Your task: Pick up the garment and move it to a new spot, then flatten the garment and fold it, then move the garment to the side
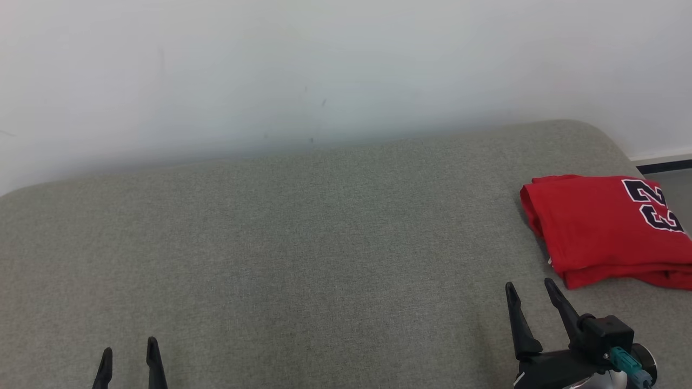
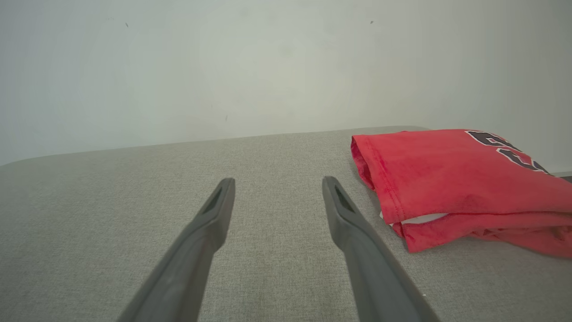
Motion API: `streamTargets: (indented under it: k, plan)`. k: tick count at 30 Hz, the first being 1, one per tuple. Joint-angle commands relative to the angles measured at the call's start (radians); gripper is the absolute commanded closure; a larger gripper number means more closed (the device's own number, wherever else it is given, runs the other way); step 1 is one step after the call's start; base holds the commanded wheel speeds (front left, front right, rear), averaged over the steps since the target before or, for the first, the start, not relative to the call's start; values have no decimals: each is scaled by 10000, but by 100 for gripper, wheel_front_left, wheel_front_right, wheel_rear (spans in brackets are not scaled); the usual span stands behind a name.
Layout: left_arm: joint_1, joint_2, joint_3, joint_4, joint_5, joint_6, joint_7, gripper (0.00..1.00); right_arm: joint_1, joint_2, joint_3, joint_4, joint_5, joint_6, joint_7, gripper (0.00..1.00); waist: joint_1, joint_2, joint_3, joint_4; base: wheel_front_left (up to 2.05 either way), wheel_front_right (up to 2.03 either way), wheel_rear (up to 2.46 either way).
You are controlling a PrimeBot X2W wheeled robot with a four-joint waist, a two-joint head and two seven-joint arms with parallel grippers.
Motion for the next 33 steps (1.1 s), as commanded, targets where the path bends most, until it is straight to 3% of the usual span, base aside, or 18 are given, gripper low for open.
streamTargets:
  k: [1,7,8,14,33]
  plan:
    - [83,-16,7,-43,-9,53,-25,0,-84,-19,38,11,80,-28,-50,0,0,0,2,-11,0,0,0]
    - [119,-16,-14,-18,44,141,-27,0,-74,-16,119,16,100,-28,-59,0,0,0,10,-31,0,0,0]
    - [15,-2,-7,-6,0,121,0,100,-30,3,109,6,46,0,-8,100,0,0,10,-32,0,0,0]
    - [69,-77,-17,548,-26,126,94,100,428,93,134,511,66,0,68,100,0,0,11,-30,0,0,0]
    - [-492,-55,-32,650,-3372,-16,999,100,348,265,-399,-33,3533,-3,969,100,0,0,52,163,0,0,0]
